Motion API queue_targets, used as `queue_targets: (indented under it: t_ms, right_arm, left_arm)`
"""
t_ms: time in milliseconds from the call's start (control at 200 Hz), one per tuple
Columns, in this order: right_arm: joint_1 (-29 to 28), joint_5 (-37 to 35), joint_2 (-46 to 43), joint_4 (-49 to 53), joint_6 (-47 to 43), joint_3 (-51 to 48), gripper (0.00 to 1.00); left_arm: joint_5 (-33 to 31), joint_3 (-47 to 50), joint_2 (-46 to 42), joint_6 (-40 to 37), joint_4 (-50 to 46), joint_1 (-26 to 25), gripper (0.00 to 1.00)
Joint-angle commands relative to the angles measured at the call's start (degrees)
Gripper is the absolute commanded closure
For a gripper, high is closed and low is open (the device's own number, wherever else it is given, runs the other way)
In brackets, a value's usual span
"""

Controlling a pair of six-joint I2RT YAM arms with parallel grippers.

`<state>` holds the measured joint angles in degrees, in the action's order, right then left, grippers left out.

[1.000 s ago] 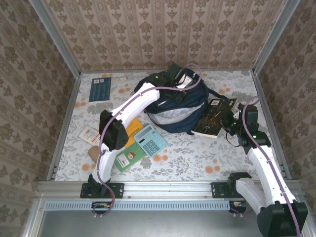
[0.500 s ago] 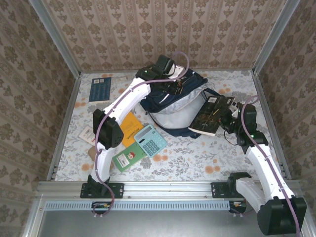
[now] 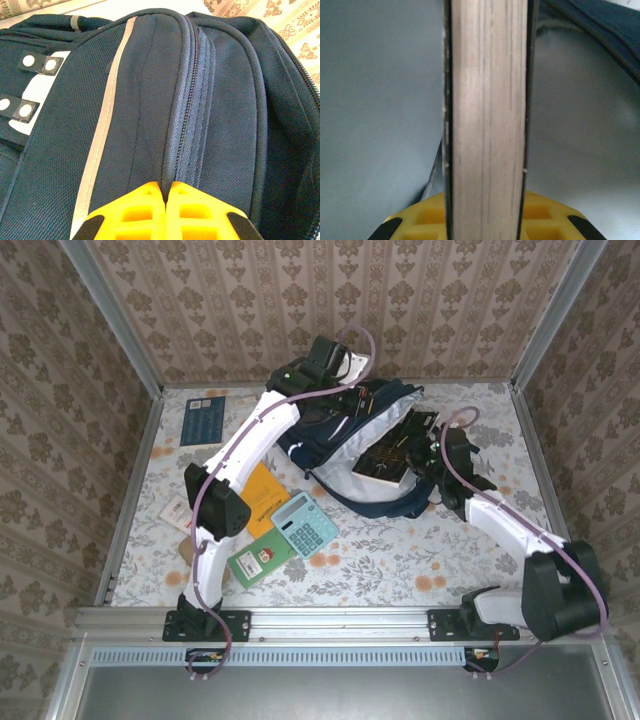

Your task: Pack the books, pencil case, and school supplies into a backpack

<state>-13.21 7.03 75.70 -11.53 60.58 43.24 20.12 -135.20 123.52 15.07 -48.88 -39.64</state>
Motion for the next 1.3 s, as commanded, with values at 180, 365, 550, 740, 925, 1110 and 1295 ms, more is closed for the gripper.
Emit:
queue_targets:
  t_ms: [180, 365, 550, 740, 925, 1110, 1295]
  right_arm:
    - [-3.76, -12.73, 16.6, -20.1, 9.06, 10.53, 1.0]
    - [-5.8, -18.86, 27.18, -26.84, 14.09, 15.92, 1.0]
    - [-7.84, -21.61, 37.03, -30.01, 17.6, 22.46, 1.0]
    - [-8.57, -22.63, 42.92, -28.75, 17.4, 27.16, 0.93]
    - [-8.32, -21.12, 42.7, -27.96, 15.94, 26.18, 0.53]
    - [-6.86, -18.68, 37.93, -26.12, 13.13, 21.39, 0.44]
    - [-4.87, -16.26, 31.06, -19.07, 8.67, 17.5, 0.35]
  left_arm:
    - [3.25, -4.63, 0.53, 3.36, 5.81, 0.7, 1.0]
    - [3.92, -5.13, 1.19, 4.26, 6.23, 0.77, 1.0]
    - [4.8, -5.9, 1.81, 4.62, 5.82, 0.74, 1.0]
    - [5.72, -6.35, 2.31, 5.05, 5.93, 0.79, 1.0]
    - [4.64, -6.38, 2.41, 4.82, 5.29, 1.04, 1.0]
    - [3.0, -6.07, 2.94, 4.82, 5.68, 1.32, 1.0]
    - [2.89, -6.04, 4.0, 5.31, 5.97, 1.68, 1.0]
